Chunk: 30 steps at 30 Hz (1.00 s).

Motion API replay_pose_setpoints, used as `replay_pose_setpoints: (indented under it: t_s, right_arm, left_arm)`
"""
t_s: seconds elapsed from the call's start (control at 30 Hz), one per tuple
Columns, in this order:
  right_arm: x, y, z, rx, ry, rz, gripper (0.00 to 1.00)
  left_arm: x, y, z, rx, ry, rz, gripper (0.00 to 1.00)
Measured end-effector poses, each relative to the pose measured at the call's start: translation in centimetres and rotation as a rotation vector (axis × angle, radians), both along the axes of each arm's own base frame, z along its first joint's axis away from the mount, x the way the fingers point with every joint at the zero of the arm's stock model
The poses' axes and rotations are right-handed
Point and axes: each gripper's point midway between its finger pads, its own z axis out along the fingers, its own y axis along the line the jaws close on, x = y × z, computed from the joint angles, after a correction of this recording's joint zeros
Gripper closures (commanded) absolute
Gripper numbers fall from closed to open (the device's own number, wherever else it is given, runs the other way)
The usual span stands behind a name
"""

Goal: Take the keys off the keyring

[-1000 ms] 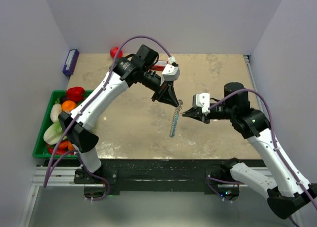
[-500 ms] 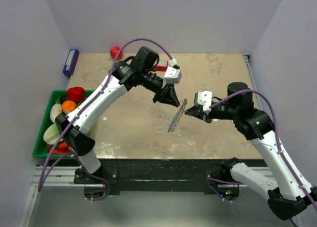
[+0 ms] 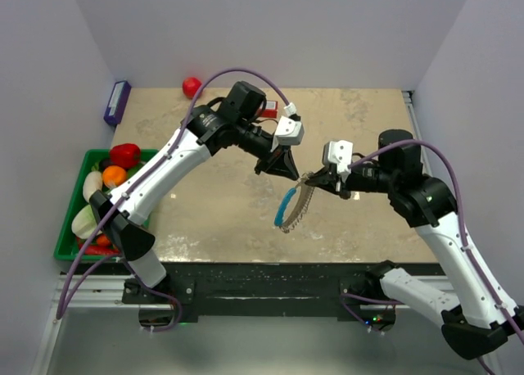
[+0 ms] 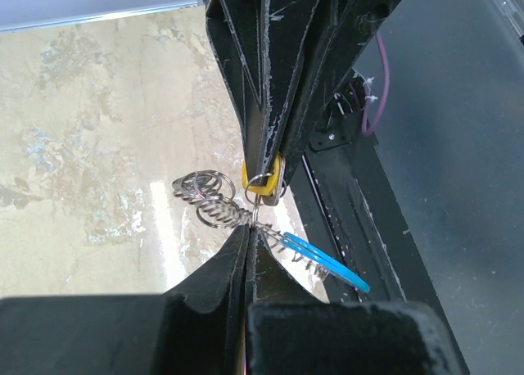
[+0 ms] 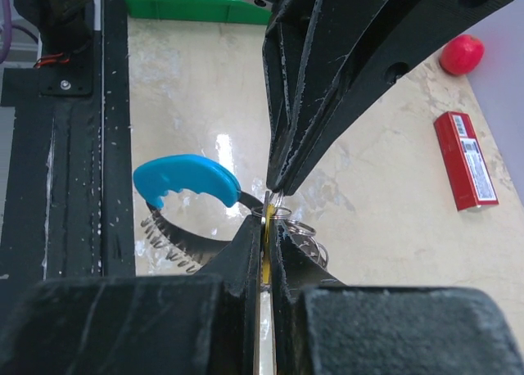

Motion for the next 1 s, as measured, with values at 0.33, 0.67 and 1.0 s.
replay_pose_setpoints:
  t_s: [0.33,0.67,1.0]
  right_arm:
    - [0.8,-0.2,0.4,-0.011,0.02,-0.042,1.0]
    - [1.1,-0.2,0.4,-0.015,0.02,-0.05,1.0]
    - [1.7,-0.3,0.4,-0.011,0.038,-0.096,1.0]
  left_arm:
    - [-0.3,-0.3,0.0,-0.005,-0.023,-0.018,1.0]
    - [-0.1,-0.3,-0.1,-0.001,-0.021,-0.006,1.0]
    - [-0.2,-0.6,-0.3,-0.007,0.002,-0.025,0.87]
